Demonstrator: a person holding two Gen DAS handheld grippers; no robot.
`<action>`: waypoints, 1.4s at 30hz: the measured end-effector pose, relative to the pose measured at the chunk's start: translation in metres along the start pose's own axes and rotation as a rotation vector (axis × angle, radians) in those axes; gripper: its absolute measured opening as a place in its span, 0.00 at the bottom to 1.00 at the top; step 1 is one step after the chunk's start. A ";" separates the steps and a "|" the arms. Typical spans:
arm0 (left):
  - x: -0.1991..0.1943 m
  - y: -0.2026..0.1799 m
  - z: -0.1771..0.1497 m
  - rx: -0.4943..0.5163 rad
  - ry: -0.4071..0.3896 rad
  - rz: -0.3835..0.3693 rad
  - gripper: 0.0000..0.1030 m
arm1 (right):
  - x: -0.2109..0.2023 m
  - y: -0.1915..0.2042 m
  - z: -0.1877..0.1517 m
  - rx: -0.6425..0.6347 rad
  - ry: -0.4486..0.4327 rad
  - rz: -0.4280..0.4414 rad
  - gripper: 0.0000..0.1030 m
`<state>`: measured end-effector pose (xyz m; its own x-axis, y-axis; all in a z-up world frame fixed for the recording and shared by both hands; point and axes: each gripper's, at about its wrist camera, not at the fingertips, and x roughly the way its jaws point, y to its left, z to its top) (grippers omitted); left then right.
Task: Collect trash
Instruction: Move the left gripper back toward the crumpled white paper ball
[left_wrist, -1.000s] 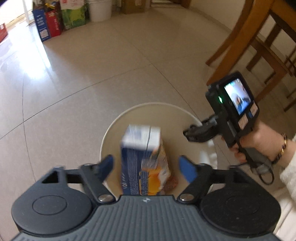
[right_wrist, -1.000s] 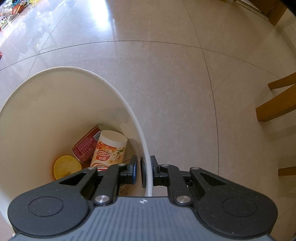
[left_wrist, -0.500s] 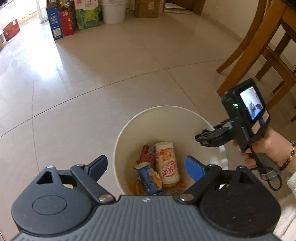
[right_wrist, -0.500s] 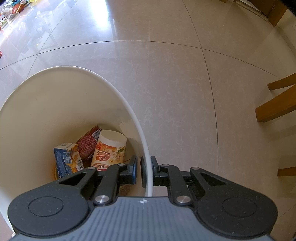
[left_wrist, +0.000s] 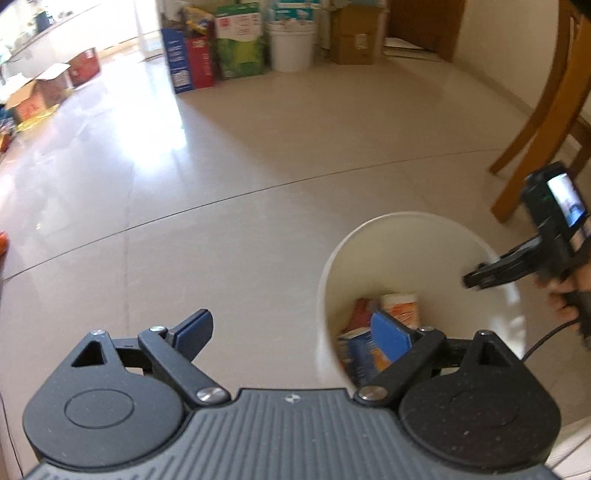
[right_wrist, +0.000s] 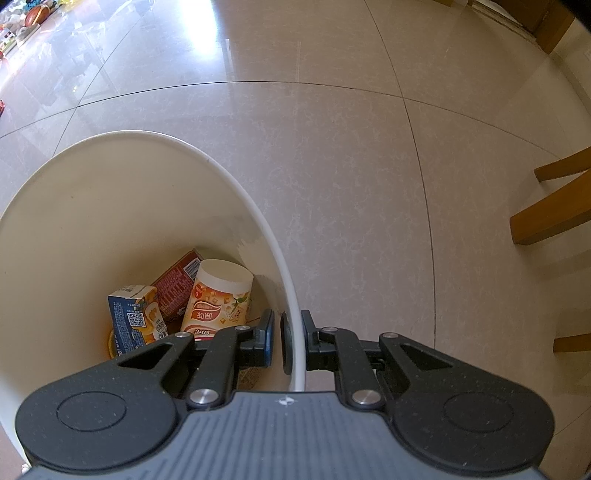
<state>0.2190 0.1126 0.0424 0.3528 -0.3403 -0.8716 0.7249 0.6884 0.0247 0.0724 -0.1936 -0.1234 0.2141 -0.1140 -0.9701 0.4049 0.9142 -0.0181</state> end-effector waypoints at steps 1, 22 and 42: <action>0.000 0.006 -0.006 -0.018 -0.001 0.007 0.90 | 0.000 0.000 0.000 0.000 0.000 0.000 0.16; 0.073 0.088 -0.194 -0.474 0.012 0.278 0.89 | 0.000 0.002 -0.001 -0.007 -0.005 -0.010 0.16; 0.160 0.151 -0.297 -0.922 0.301 0.338 0.71 | 0.001 0.005 -0.002 -0.018 -0.010 -0.027 0.16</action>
<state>0.2088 0.3523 -0.2383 0.1990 0.0503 -0.9787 -0.1660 0.9860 0.0169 0.0729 -0.1879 -0.1245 0.2122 -0.1430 -0.9667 0.3942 0.9177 -0.0493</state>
